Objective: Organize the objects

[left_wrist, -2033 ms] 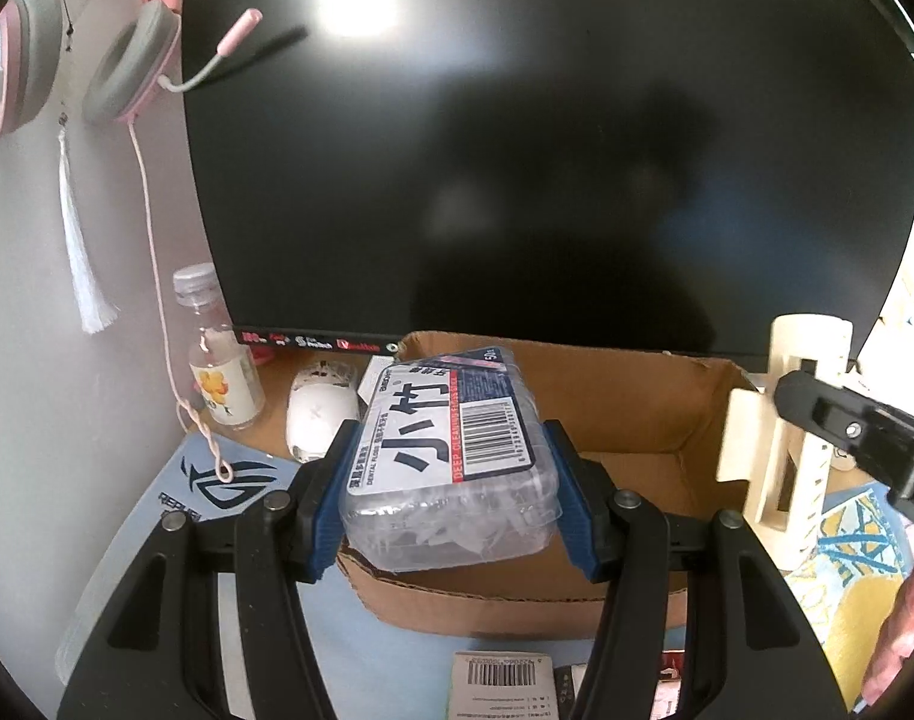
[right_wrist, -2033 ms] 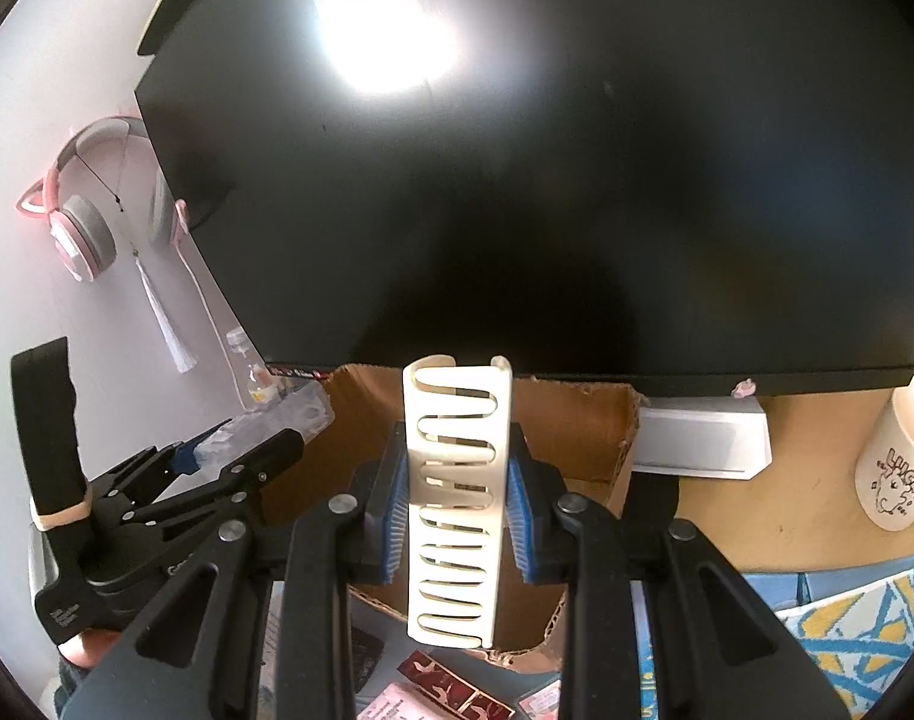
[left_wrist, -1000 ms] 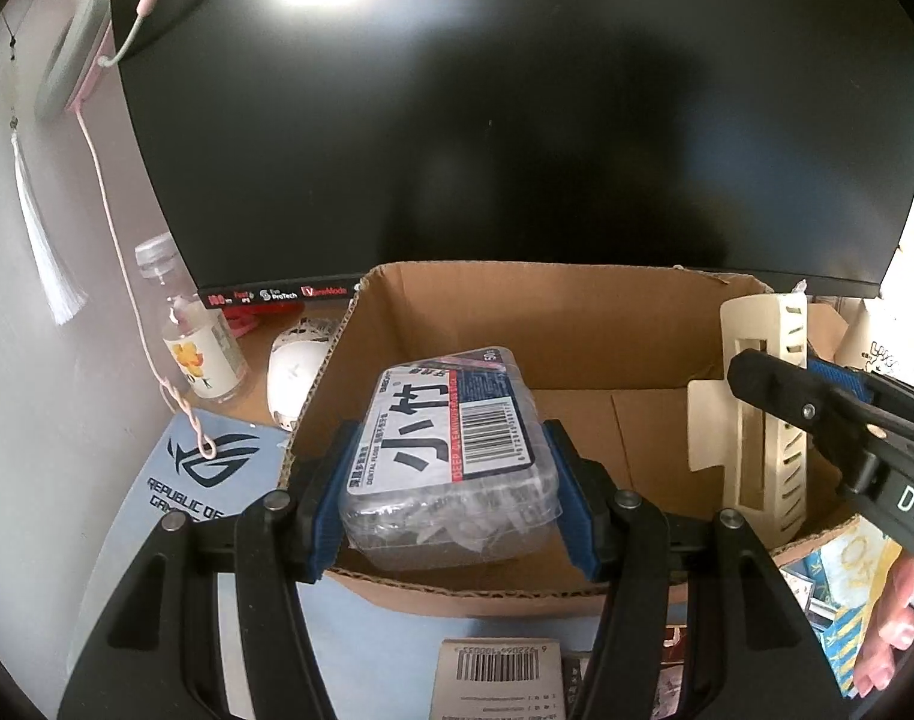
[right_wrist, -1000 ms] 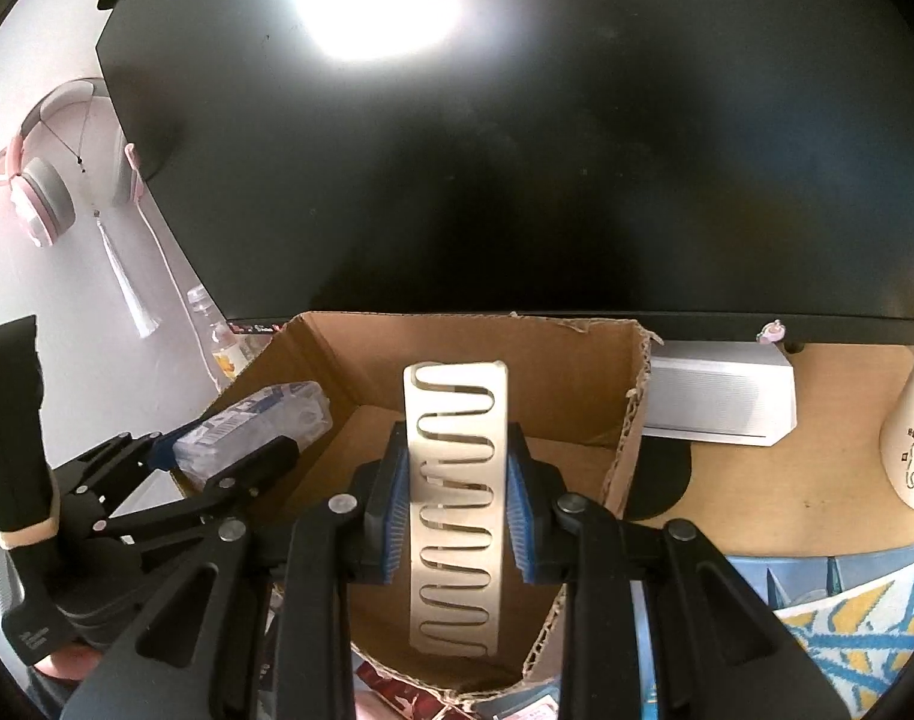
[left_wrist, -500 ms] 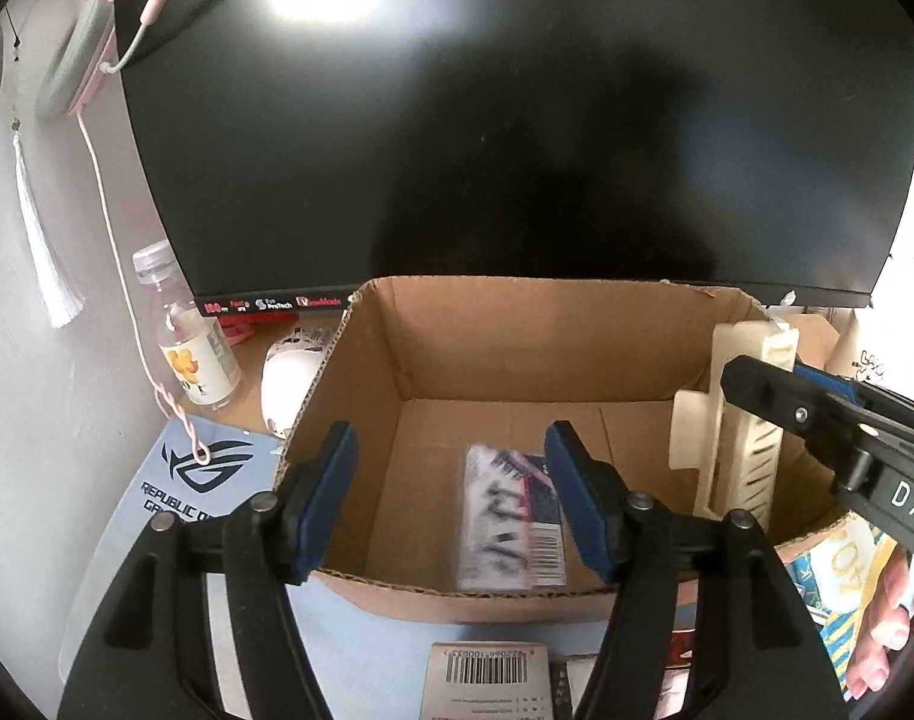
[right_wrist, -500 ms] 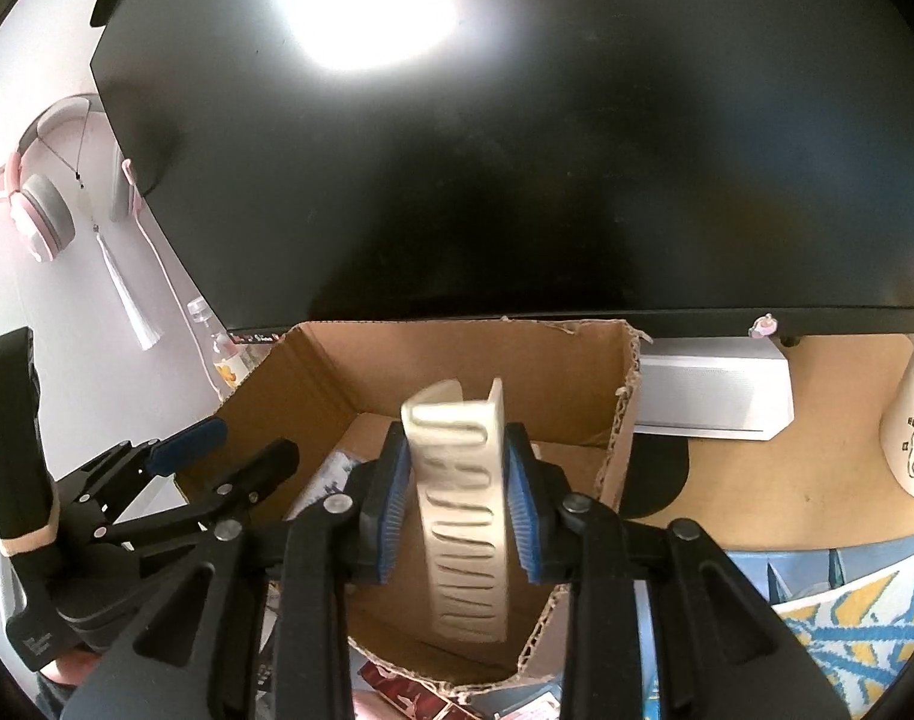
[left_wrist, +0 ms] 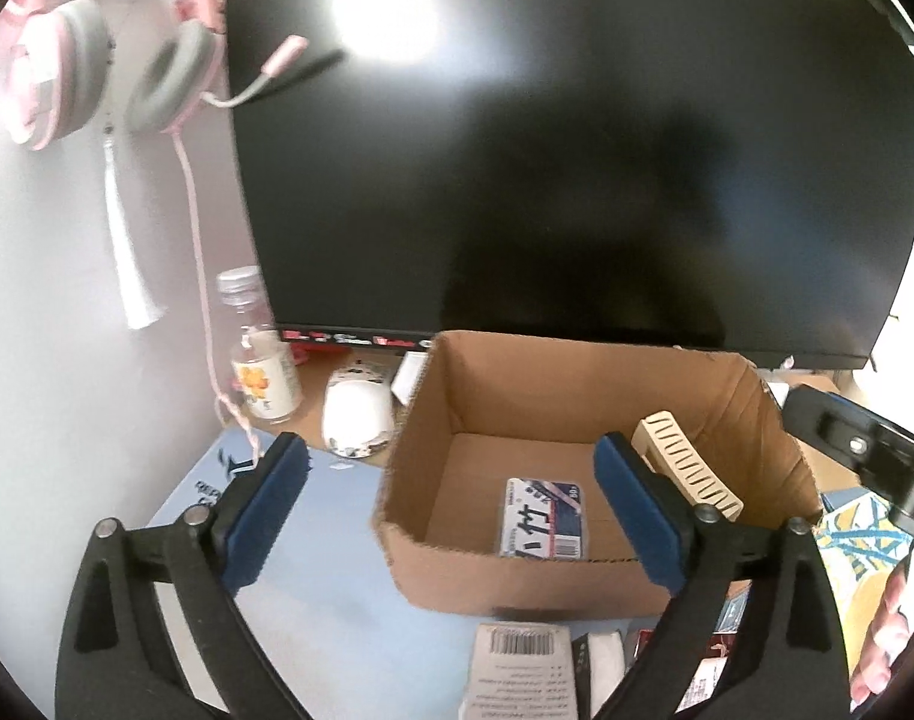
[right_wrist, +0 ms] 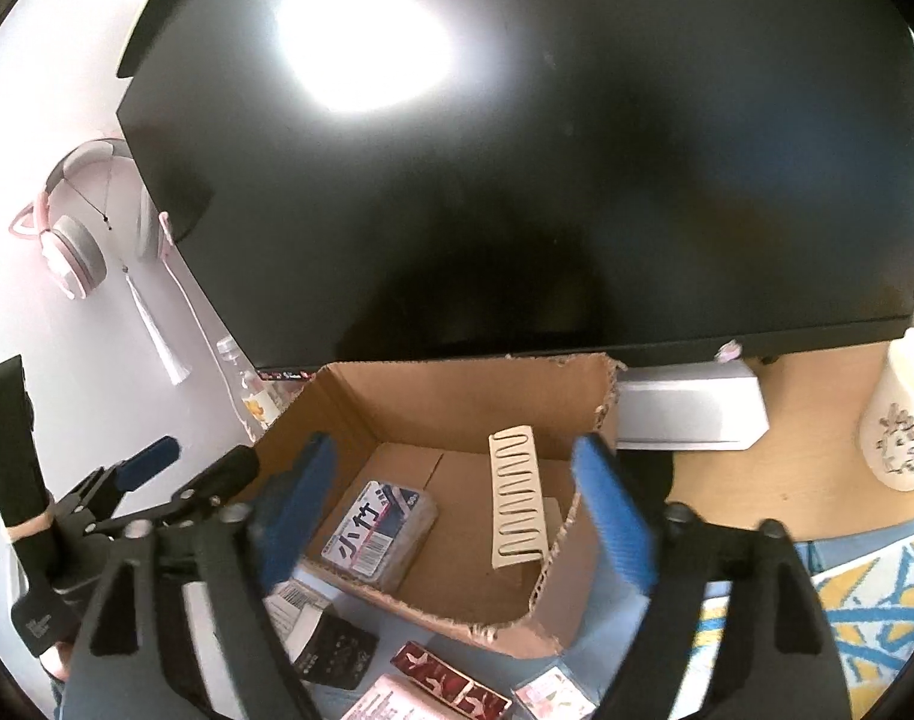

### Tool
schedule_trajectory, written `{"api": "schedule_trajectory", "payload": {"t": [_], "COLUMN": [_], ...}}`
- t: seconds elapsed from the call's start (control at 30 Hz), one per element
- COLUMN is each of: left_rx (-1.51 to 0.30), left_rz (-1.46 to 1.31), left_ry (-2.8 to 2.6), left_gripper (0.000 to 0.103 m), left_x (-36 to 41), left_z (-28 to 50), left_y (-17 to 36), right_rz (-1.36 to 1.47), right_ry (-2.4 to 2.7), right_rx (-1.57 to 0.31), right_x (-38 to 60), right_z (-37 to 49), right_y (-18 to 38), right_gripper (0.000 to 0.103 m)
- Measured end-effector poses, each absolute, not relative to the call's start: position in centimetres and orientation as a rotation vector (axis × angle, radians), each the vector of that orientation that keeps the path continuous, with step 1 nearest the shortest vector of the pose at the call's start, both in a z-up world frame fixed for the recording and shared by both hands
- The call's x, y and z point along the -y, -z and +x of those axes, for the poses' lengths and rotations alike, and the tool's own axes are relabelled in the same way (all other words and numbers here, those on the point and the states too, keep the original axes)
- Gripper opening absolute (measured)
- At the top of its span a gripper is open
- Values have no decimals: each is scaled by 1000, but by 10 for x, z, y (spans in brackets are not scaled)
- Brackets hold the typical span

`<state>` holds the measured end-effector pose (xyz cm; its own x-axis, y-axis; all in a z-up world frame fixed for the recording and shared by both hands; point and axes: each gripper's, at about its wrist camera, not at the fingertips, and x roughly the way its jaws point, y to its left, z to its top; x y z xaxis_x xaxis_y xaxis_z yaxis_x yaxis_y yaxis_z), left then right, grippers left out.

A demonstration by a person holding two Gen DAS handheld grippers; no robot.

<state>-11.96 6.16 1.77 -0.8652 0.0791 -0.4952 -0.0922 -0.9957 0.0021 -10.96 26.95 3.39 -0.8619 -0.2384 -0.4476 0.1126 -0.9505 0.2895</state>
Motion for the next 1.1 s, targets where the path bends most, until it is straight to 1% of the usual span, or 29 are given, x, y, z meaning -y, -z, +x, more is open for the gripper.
{"api": "schedule_trajectory", "payload": {"t": [0.13, 0.33, 0.67, 1.1], "left_rx": [-46, -83, -33, -59], "left_rz": [-782, -775, -762, -740], "left_ry": [-2990, -3021, -3046, -3055], "left_gripper": [102, 103, 103, 103], "left_x": [-52, -44, -38, -35], "left_z": [-110, -95, -67, -47], "left_y": [-20, -22, -30, -22], "right_rz": [718, 740, 809, 880], "right_ry": [2852, 2837, 2822, 2823], "right_rx": [325, 293, 248, 306], "right_x": [-264, -258, -253, -263], "right_z": [-98, -83, -64, -56], "right_y": [-38, -39, -24, -6], "right_gripper": [103, 103, 103, 103]}}
